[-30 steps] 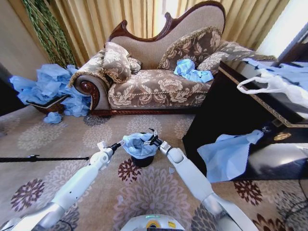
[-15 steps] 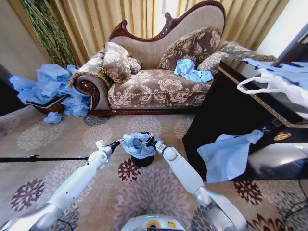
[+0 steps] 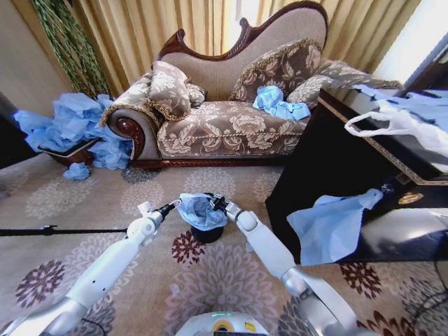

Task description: Place a garbage bag over the trash bin.

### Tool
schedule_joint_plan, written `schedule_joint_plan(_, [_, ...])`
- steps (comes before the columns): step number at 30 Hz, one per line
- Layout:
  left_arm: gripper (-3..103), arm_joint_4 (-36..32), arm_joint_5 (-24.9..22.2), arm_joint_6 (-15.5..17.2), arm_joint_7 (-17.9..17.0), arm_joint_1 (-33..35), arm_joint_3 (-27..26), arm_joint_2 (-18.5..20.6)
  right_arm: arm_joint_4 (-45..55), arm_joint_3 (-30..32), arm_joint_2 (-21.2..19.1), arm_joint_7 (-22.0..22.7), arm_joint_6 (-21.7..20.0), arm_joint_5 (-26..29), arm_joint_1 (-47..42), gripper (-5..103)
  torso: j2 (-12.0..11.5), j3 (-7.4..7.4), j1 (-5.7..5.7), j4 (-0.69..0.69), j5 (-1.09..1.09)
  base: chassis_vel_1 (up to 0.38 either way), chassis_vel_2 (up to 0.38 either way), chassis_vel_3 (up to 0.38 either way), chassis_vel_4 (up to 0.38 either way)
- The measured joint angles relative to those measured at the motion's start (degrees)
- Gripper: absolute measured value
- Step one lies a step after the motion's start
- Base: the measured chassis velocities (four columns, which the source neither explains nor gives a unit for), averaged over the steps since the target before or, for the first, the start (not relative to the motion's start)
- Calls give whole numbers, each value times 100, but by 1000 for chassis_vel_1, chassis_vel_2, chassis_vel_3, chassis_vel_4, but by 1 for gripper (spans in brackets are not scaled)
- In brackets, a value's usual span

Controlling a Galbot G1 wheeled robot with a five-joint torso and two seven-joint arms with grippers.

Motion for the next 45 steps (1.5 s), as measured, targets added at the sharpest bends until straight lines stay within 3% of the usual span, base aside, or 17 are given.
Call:
schedule_joint_plan(7, [96, 154, 76, -60, 12, -82, -11, -96, -234, 1, 82, 4, 18, 21, 138, 0, 0, 0, 0, -1, 0, 0, 0, 0, 0])
schedule_joint_plan(17, [97, 429, 323, -153, 78, -103, -34, -385, -1434, 528, 633, -46, 305, -394, 905, 0, 0, 0, 0, 1, 0, 0, 0, 0, 0])
schedule_joint_plan(27, [97, 703, 436, -208, 75, -241, -42, -654, -2415, 827, 796, -487, 316, -423, 1387, 0, 0, 0, 0, 1, 0, 0, 0, 0, 0])
schedule_joint_plan(35, [97, 670, 542, -312, 210, -131, -163, -692, -2811, 1094, 798, -612, -210, -317, 1649, 0, 0, 0, 0, 0, -2, 0, 0, 0, 0])
schedule_joint_plan(38, [98, 448, 820, -510, 484, 4, -209, -558, -2814, 1006, 797, -622, -509, 84, 1667, 0, 0, 0, 0, -1, -1, 0, 0, 0, 0])
schedule_joint_plan(41, [98, 19, 1629, -1015, 958, 219, -243, -158, -2747, 830, 795, -644, -835, 844, 1613, 0, 0, 0, 0, 1, 1, 0, 0, 0, 0])
schedule_joint_plan(42, [98, 19, 1629, -1015, 958, 219, -243, -158, -2747, 830, 795, -644, -835, 844, 1613, 0, 0, 0, 0, 1, 1, 0, 0, 0, 0])
schedule_joint_plan(45, [97, -182, 2569, -1603, 1350, 276, -201, 169, -2703, 797, 794, -688, -1011, 1219, 1562, 0, 0, 0, 0, 1, 0, 0, 0, 0, 0])
